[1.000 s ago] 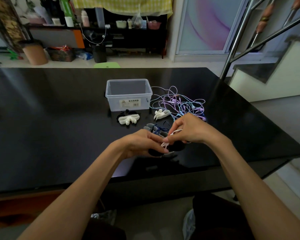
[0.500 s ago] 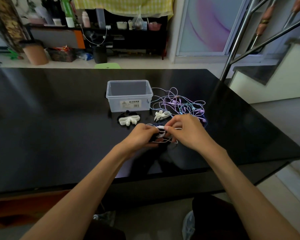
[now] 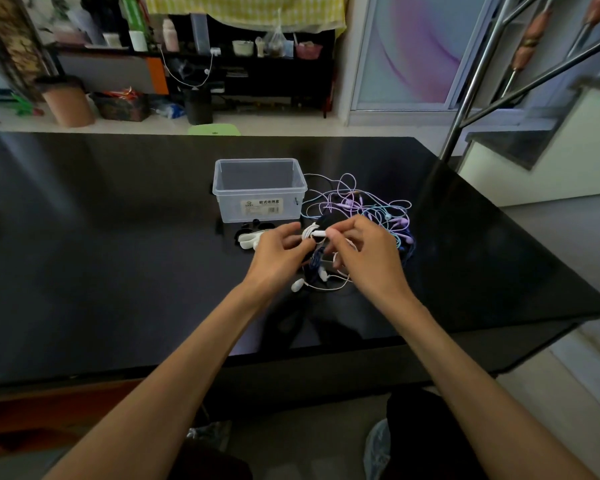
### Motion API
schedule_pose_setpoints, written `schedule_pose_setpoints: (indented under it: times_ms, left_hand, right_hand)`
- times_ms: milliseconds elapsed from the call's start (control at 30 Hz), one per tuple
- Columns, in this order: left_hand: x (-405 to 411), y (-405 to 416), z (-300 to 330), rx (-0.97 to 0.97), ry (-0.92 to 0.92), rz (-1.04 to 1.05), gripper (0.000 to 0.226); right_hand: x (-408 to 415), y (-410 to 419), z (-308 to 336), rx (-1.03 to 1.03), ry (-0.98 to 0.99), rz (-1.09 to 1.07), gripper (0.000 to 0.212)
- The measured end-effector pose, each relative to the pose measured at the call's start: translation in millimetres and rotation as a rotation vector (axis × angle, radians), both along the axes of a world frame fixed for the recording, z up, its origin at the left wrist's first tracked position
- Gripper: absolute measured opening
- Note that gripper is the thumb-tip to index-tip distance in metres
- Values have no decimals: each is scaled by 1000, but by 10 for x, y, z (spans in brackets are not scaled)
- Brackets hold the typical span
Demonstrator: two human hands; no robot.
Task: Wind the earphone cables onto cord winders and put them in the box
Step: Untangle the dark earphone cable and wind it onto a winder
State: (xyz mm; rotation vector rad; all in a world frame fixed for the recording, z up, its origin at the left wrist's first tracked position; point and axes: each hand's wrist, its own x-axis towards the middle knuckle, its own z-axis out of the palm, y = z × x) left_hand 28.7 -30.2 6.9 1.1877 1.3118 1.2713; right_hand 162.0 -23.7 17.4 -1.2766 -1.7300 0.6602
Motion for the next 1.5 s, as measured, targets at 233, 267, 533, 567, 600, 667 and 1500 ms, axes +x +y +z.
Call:
schedule_pose_setpoints:
  times_ms: [233,267,533,567,600,667,1500]
  left_hand:
    - [52,-21,-26,102,0,26,21]
    - [52,-12,-27,79,-29,28,22]
    - [97,-26,12,39,-33,-17,24]
    - [97,-28,13,43,-23,-18,25]
    - [95,-27,12,52,-12,-22,26]
    - [88,-26,5,73,3,-33,28]
    - [28,-51,25,59,-41,37,23]
  right_hand:
    - [-83,-9,44,-356,385,93,16]
    - [-65,-9,53,-348,346,101,14]
    - [118,-20,145,54,-233,48,13]
    - [120,-18,134,97,-280,49,13]
    - [118,-15,123,136,-324,48,14]
    - [115,-4,98,186,-374,35,15]
    - [-3,40,-75,155,-75,58,8]
